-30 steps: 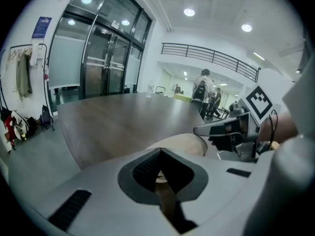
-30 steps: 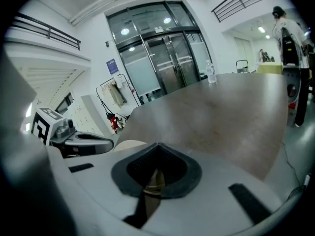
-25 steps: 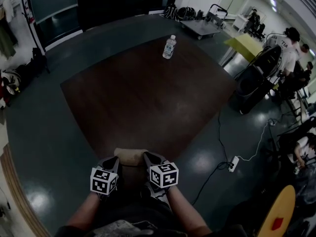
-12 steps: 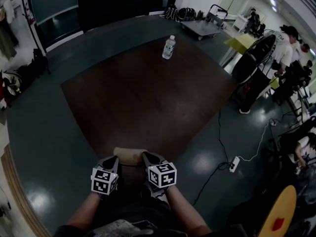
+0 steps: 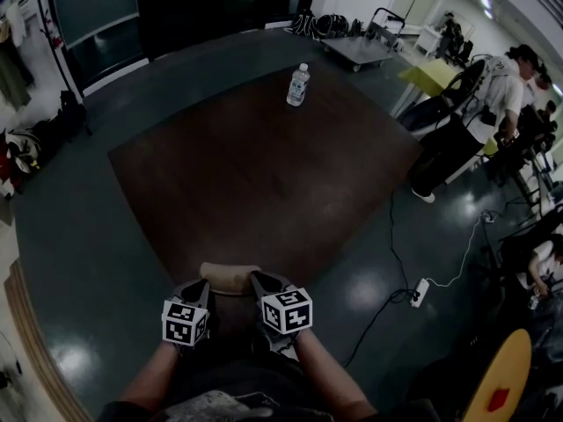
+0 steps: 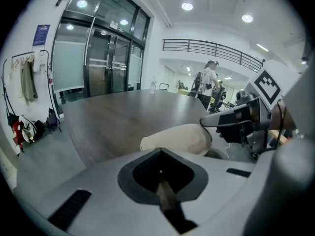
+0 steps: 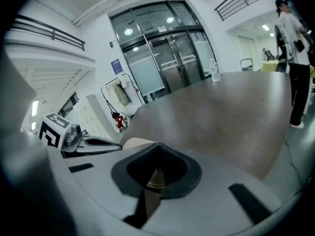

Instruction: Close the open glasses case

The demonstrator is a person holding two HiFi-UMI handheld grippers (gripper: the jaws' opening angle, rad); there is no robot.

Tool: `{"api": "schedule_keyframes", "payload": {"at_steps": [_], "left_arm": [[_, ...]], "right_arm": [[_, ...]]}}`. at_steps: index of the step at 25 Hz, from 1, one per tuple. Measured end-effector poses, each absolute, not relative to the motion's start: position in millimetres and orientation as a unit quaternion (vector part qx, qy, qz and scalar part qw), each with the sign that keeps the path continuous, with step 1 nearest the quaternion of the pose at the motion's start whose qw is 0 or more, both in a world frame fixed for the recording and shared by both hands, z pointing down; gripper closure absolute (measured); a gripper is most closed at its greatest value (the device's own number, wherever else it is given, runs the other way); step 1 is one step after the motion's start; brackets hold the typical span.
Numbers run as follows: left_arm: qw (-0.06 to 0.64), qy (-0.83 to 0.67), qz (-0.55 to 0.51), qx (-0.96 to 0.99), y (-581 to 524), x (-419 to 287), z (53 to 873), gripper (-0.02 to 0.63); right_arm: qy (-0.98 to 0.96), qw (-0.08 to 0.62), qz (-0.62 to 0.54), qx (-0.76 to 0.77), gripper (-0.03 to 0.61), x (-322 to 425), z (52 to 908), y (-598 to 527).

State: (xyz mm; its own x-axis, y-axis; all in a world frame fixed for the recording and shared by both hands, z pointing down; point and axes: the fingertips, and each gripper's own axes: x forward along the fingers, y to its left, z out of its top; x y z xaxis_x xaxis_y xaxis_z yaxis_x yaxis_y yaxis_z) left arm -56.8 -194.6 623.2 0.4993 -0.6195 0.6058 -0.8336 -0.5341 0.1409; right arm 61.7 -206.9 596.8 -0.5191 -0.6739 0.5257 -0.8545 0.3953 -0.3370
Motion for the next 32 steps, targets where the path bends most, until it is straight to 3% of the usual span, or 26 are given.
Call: {"api": "schedule_keyframes", "payload": {"at_steps": [5,21,32], "left_arm": [[0.209,-0.443,0.273,0.828,-185.5,-58.1,622.5,0.604],[0.2,-0.471,0.179,0.84,-130.1,-6.1,568.8,0.604],[0.181,-0.444,0.119,0.869,-117.1,7.9,534.4,0.604]], "right_arm": [[-0.827,0.133,0.291,0.463,0.591,73.7,580.4,-197.5],[-0.832,0.088,0.275,0.474,0.591,160.0,559.1,-147.5],[-0.821,0.05,0.257,0.508,0.591,176.4,548.0,-129.8]]}}
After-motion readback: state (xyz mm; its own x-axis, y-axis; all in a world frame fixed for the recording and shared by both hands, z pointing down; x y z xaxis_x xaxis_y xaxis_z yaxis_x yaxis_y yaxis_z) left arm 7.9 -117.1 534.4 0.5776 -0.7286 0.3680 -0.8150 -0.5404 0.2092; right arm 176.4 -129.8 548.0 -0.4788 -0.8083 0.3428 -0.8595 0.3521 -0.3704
